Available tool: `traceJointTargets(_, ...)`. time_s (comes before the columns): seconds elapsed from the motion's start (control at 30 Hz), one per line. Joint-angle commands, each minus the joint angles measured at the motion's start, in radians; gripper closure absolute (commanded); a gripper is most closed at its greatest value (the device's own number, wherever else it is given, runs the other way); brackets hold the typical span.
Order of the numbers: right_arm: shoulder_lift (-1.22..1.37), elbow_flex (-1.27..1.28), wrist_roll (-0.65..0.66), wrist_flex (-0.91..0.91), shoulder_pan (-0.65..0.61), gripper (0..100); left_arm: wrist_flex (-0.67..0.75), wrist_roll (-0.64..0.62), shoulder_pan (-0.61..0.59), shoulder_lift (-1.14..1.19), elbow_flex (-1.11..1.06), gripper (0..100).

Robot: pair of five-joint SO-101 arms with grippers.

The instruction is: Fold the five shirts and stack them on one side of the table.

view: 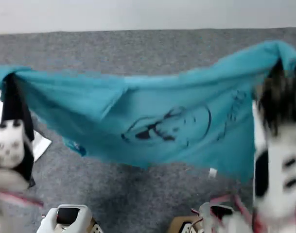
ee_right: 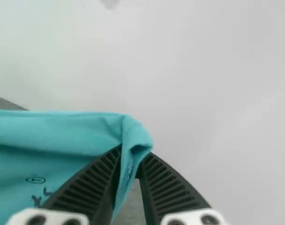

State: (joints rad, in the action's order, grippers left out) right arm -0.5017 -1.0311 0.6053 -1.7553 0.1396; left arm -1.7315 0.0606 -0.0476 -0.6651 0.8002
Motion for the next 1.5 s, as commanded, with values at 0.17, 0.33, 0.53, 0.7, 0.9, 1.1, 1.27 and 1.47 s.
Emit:
traceJointTargets(0.17,-0.386,0.345,0.015,-0.036,0.015,98.8,-0.018,0.034,0.014,-0.126,0.022,100)
traceJointTargets(0.33,-0.521,0.408,0.081,-0.031,0.016,98.8,-0.014,0.087,0.012,-0.178,0.024,100)
traceJointTargets(0.53,-0.57,0.408,0.077,0.021,0.045,98.8,0.041,0.103,0.002,-0.221,0.025,100)
traceJointTargets(0.7,-0.595,0.408,0.081,0.111,0.104,98.8,0.13,0.158,-0.118,-0.241,0.025,100)
traceJointTargets(0.9,-0.604,0.41,0.081,0.119,0.105,98.8,0.16,0.173,-0.181,-0.253,0.018,100)
traceJointTargets(1.1,-0.595,0.422,0.081,0.116,0.105,98.8,0.147,0.173,-0.192,-0.245,0.013,100)
traceJointTargets(1.27,-0.596,0.569,0.081,0.125,0.104,98.8,0.11,0.173,-0.187,-0.245,-0.154,100)
traceJointTargets(1.47,-0.598,0.868,0.074,0.213,0.099,98.8,0.172,0.173,-0.186,-0.244,-0.515,100)
